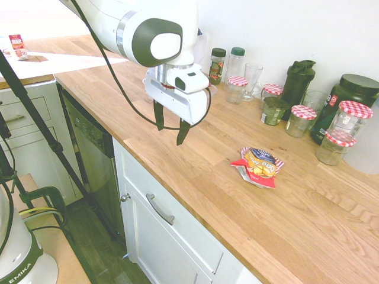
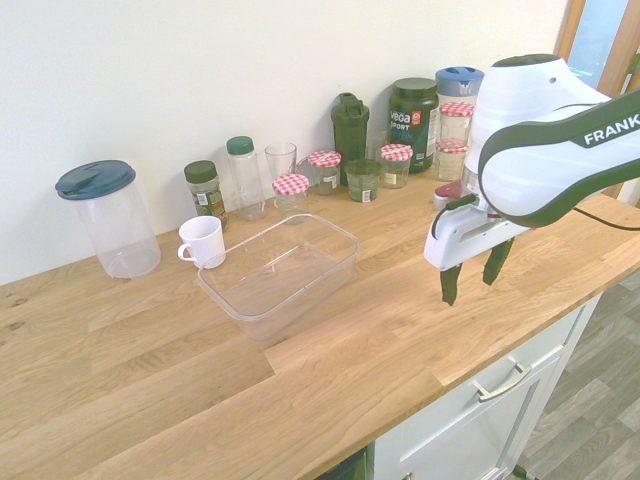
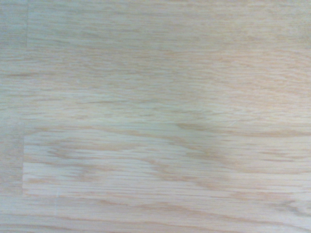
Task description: Put the chip bag into the container
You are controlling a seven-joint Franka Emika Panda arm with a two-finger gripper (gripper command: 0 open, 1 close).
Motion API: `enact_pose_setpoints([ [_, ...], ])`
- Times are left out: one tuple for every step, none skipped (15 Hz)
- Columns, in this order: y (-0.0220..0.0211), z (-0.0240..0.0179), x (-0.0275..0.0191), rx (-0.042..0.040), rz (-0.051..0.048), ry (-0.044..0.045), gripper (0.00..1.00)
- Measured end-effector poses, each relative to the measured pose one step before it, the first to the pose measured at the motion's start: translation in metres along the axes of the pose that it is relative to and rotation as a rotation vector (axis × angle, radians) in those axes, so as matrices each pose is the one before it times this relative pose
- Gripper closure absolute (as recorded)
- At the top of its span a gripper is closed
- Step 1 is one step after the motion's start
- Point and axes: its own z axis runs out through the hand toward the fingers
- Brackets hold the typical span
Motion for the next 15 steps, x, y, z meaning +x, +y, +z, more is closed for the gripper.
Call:
enact_pose_setpoints([
  [0.00011,0.00041,0.00024,-0.00055,-0.00130,-0.00076,0.00],
  [0.00091,-0.00007,0.00133,-0.00231,-0.00518,0.00294,0.00],
  [0.00193,-0.00122,0.00358,-0.00300,0.00049,0.00795,0.00],
  [0.00352,-0.00239,0.00671,-0.00396,0.00290,0.01450,0.00],
  [0.00550,-0.00245,0.00927,-0.00753,0.00455,0.01980,0.00],
  [0.00665,-0.00159,0.01092,-0.00670,0.00564,0.01749,0.00],
  [0.00603,0.00028,0.01154,-0.00503,0.00412,0.01677,0.00],
  [0.00483,0.00271,0.01128,-0.00685,-0.00013,0.02556,0.00],
  [0.00331,0.00479,0.01055,-0.00798,-0.00846,0.03291,0.00],
  [0.00191,0.00521,0.00943,-0.00977,-0.00811,0.03297,0.00],
  [0.00122,0.00512,0.00929,-0.01161,-0.00340,0.03024,0.00],
  [0.00068,0.00371,0.00869,-0.00998,-0.00358,0.03170,0.00],
  [0.00006,0.00267,0.00746,-0.00989,-0.00104,0.03055,0.00],
  [-0.00011,0.00171,0.00601,-0.00573,0.00017,0.02793,0.00],
  [0.00009,0.00166,0.00441,-0.00631,0.00117,0.02183,0.00],
])
